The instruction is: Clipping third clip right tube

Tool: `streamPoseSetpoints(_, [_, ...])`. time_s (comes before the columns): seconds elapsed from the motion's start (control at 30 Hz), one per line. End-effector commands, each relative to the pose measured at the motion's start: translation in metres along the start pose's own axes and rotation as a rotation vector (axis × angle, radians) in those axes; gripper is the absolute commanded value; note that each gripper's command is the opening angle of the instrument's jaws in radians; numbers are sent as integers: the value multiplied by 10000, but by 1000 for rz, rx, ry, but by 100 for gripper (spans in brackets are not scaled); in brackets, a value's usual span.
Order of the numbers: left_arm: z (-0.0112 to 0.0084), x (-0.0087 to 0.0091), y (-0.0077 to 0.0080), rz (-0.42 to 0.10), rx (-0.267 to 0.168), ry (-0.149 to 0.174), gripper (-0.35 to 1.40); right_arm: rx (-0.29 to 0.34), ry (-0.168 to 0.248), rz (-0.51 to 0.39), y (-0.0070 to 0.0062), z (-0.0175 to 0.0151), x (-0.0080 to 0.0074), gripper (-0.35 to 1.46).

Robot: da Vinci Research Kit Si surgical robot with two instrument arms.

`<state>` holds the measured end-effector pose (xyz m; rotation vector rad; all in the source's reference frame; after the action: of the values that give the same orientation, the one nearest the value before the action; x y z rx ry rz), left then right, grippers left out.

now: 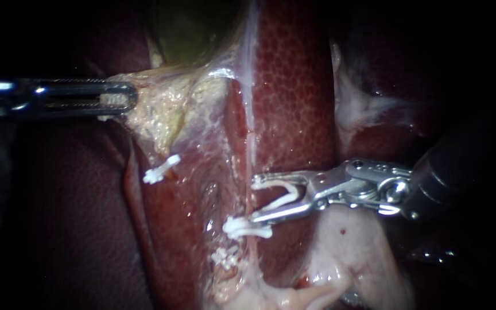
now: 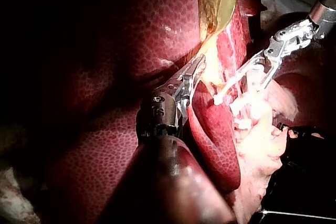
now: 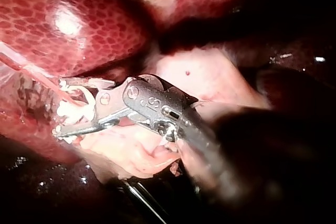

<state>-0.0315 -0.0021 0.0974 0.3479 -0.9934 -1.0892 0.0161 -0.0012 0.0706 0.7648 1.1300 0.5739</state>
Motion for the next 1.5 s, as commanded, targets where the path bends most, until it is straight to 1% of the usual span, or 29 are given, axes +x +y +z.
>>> streamPoseSetpoints(0.03, [0, 0, 0, 0, 0, 0, -18, 1, -5, 4, 1, 5, -3, 60])
streamPoseSetpoints(0.13, [0, 0, 0, 0, 0, 0, -18, 8, -11, 6, 2, 16, -6, 60])
streamPoseSetpoints(0.3, [0, 0, 0, 0, 0, 0, -18, 14, -13, 9, 1, 28, -8, 60])
streamPoseSetpoints(0.6, [0, 0, 0, 0, -1, 0, -18, 21, -18, 21, -2, 40, -5, 60])
streamPoseSetpoints(0.7, [0, 0, 0, 0, -1, 0, -18, 25, -9, 27, -2, 43, -3, 60])
streamPoseSetpoints(0.8, [0, 0, 0, 0, -1, 0, -18, 27, 0, 28, -2, 45, -1, 60])
streamPoseSetpoints(1.0, [0, 0, 0, 0, -1, 0, -18, 35, 4, 28, -3, 46, 0, 59])
streamPoseSetpoints(1.5, [1, 1, 0, 1, 2, 0, -18, 56, -3, 31, -2, 44, 1, 51])
